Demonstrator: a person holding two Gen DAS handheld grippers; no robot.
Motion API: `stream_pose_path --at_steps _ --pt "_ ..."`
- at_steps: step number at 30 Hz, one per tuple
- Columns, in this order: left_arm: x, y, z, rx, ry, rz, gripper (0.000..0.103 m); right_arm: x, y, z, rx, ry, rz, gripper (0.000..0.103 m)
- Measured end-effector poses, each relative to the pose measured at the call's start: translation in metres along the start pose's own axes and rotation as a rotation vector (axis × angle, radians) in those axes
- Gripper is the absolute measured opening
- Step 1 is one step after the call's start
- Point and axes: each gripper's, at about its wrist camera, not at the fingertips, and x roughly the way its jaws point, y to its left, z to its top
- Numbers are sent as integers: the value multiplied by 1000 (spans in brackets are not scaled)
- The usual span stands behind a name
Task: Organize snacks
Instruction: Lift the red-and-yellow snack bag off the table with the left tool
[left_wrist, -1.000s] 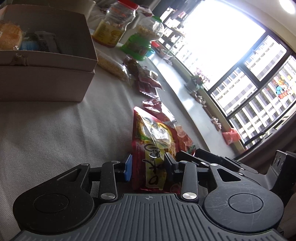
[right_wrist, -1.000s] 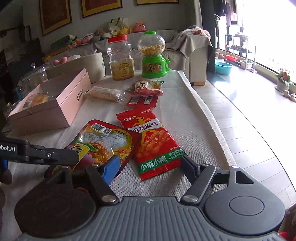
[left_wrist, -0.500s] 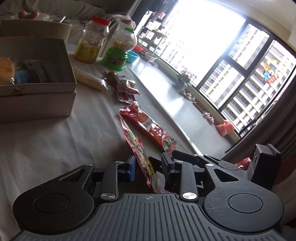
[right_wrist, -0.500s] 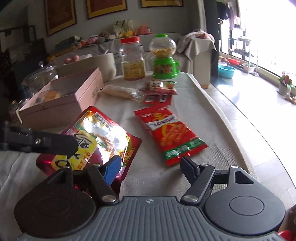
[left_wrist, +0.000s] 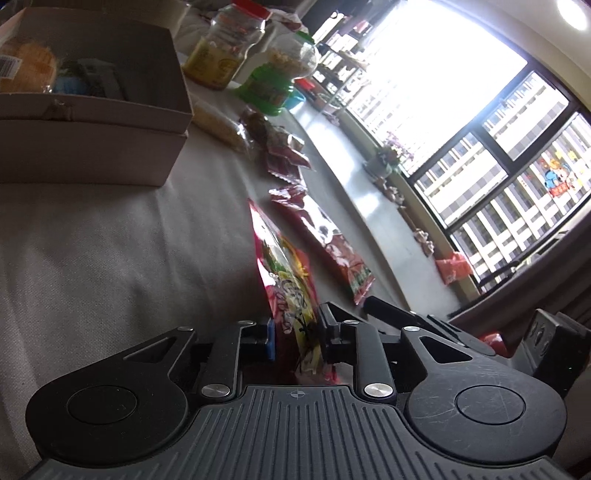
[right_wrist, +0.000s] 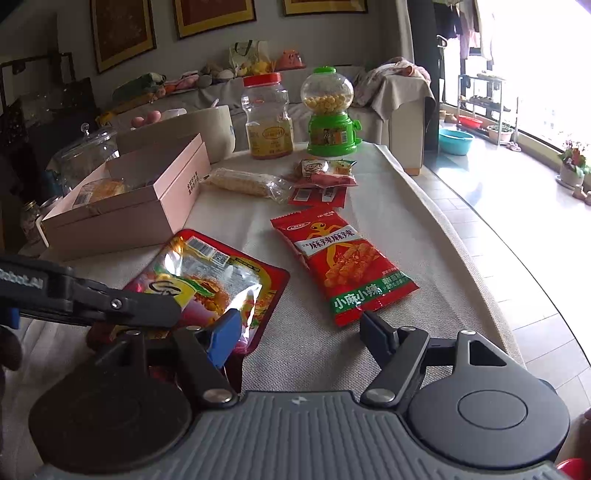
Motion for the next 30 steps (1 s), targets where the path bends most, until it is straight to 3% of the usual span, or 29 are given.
stream_pose_path --at_steps 12,18,22,30 --pt "-5 -39 -5 144 -16 -21 24 -13 -1 -17 -13 -17 -15 72" --pt "0 -35 -6 134 -22 -1 24 -14 -2 -18 -10 -25 -14 72" --pt "13 -26 -6 102 7 90 25 -15 -2 -19 -12 -30 -7 73" --pt "10 -16 -6 62 -4 52 23 -15 -3 -21 -10 -35 -2 73"
